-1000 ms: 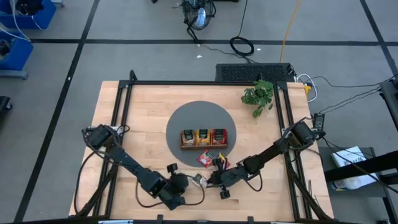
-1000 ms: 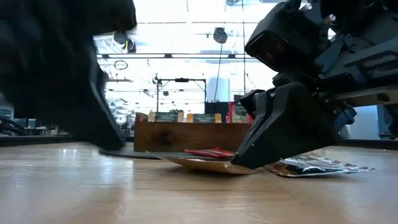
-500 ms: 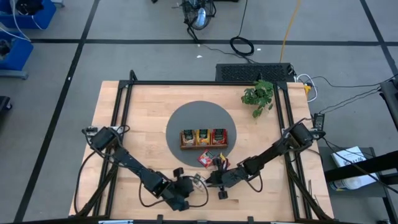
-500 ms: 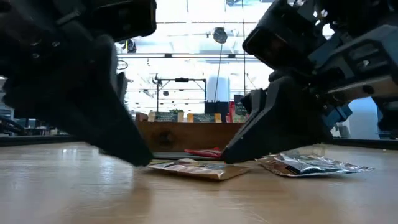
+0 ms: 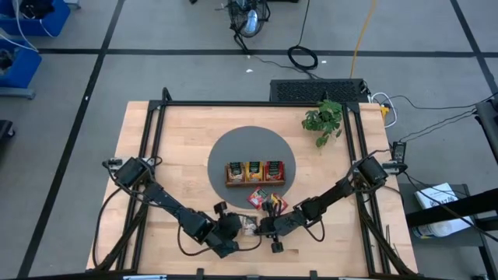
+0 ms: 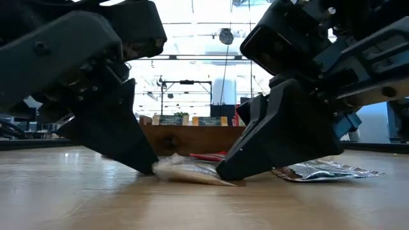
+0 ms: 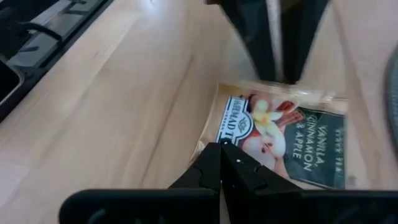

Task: Pick & Place Tea
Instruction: Put the brown tea bag into the left section of the wooden organizer

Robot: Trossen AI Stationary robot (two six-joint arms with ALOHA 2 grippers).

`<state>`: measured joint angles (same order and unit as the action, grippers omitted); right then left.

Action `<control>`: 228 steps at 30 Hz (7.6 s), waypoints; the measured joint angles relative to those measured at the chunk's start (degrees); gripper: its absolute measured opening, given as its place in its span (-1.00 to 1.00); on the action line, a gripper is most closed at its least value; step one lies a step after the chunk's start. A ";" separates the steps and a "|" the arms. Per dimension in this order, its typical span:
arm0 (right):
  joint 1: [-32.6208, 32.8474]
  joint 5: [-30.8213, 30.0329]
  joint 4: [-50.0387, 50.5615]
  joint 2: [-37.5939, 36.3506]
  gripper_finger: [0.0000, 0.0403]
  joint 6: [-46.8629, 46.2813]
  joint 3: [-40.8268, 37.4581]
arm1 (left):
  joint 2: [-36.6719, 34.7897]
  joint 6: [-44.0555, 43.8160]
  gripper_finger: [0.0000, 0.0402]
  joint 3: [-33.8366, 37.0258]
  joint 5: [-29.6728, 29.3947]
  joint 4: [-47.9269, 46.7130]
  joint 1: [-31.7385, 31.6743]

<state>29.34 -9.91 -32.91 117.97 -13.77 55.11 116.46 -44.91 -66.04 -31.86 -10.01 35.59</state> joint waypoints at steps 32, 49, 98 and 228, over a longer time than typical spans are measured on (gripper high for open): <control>-1.58 2.53 -3.73 0.04 -1.00 3.62 -0.09 | 2.40 1.65 -0.67 -0.07 -0.85 7.80 1.27; -1.91 1.19 20.73 -16.52 -0.63 -1.04 -0.83 | 7.20 -3.38 -0.67 -0.03 -2.34 7.69 1.38; -11.06 20.56 7.04 -13.03 -0.31 -30.13 -9.20 | 7.34 -0.56 -0.67 0.24 -3.23 9.12 1.27; -27.06 2.47 52.01 -4.98 -0.43 31.62 28.19 | -2.99 -1.84 -0.67 0.31 -21.13 -8.67 15.91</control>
<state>2.28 -7.44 19.10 112.99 17.85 83.31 113.47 -46.74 -65.73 -52.99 -18.68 51.51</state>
